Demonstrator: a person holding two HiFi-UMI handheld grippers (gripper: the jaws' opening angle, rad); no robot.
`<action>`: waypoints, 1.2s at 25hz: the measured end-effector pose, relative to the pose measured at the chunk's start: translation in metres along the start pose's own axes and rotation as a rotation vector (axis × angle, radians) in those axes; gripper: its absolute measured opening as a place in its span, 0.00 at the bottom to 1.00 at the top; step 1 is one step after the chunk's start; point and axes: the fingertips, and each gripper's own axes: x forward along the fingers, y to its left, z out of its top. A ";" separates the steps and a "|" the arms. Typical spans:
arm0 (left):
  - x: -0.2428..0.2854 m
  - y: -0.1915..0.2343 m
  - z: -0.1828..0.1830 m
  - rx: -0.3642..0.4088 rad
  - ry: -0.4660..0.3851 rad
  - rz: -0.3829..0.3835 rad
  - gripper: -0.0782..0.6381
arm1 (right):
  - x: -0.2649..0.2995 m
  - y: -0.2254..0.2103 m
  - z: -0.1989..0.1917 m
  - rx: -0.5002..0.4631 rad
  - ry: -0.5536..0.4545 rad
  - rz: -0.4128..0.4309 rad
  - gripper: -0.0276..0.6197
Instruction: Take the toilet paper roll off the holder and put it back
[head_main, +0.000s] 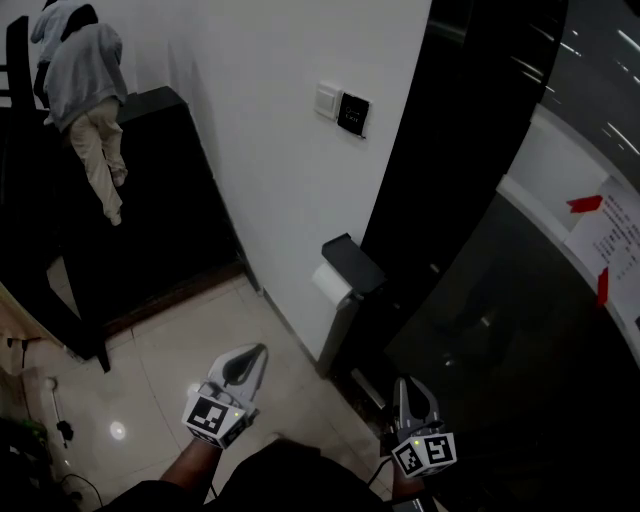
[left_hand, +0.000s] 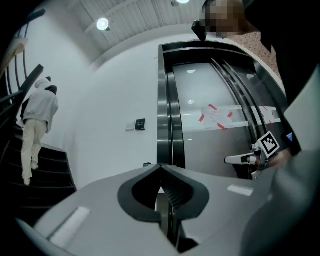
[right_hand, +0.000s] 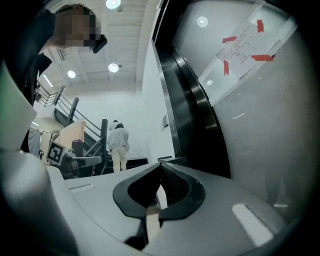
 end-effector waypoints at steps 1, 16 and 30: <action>-0.006 -0.008 0.000 0.006 -0.001 0.013 0.11 | -0.012 0.000 0.001 -0.012 0.004 0.009 0.06; -0.127 -0.156 0.005 -0.001 0.019 0.166 0.11 | -0.200 -0.021 -0.024 -0.035 0.080 0.053 0.06; -0.199 -0.157 0.028 0.014 0.019 0.199 0.11 | -0.234 0.020 -0.019 -0.005 0.042 0.041 0.06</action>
